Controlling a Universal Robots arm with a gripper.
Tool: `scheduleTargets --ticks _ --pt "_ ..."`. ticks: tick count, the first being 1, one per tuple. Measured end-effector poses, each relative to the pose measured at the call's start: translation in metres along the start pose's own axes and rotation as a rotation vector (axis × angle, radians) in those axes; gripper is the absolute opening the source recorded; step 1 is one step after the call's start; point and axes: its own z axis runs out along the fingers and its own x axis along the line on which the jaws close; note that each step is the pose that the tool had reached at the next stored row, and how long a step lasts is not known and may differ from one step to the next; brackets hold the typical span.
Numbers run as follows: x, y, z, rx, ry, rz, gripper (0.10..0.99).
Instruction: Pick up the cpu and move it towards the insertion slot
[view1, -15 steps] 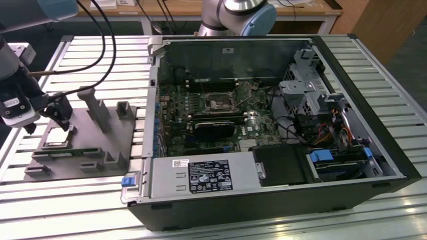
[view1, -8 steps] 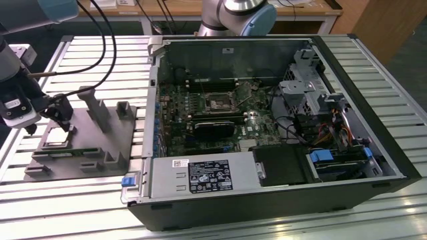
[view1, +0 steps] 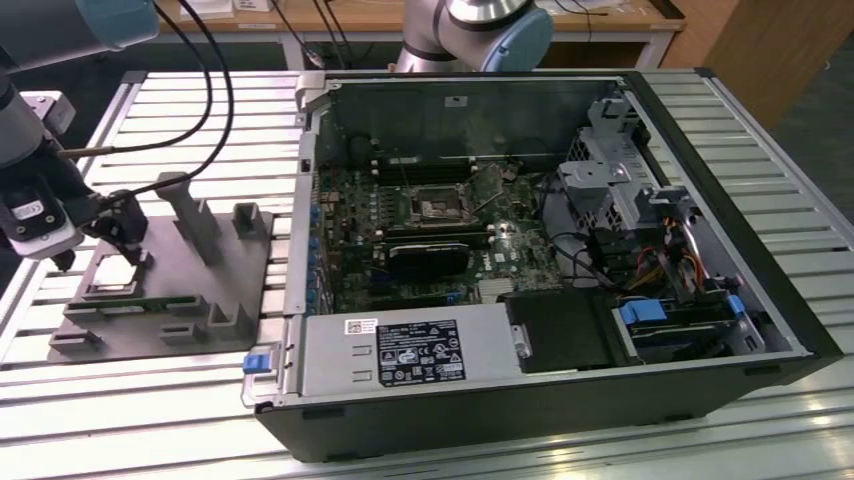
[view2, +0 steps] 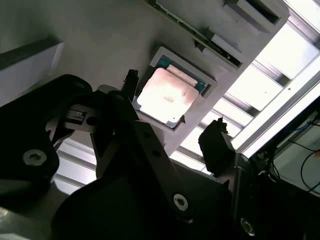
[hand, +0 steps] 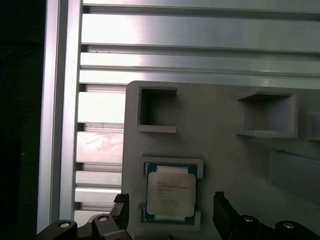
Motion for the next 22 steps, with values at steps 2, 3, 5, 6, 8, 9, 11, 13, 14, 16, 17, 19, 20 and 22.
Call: scheduleTargets --ticks 2,3,5,6,8,9,11,13,14,16,17,19,20,22 --pt "-0.0001 0.0000 0.0012 0.001 0.0000 0.000 0.765" --pt "-0.0001 -0.0001 0.0019 0.001 0.0001 0.000 0.765" --pt "-0.0002 -0.0001 0.0036 0.001 0.0001 0.000 0.765" --pt "-0.0002 -0.0001 0.0047 0.001 0.0001 0.000 0.765" --pt "-0.0003 -0.0001 0.0067 0.001 0.0002 0.000 0.765" --pt "-0.0003 -0.0002 0.0078 0.001 0.0001 0.000 0.765" --pt "-0.0003 -0.0002 0.0096 0.001 0.0001 0.000 0.765" --pt "-0.0003 -0.0002 0.0114 0.001 0.0001 0.000 0.765" --pt "-0.0003 -0.0003 0.0122 0.001 0.0001 0.000 0.765" --pt "-0.0003 -0.0003 0.0134 0.001 0.0002 0.000 0.765" --pt "-0.0003 -0.0003 0.0138 0.001 0.0002 0.000 0.765" --pt "-0.0003 -0.0003 0.0146 0.001 0.0001 0.000 0.765" --pt "-0.0004 -0.0003 0.0150 0.001 0.0002 0.000 0.765" --pt "-0.0004 -0.0003 0.0158 0.001 0.0001 0.000 0.765"
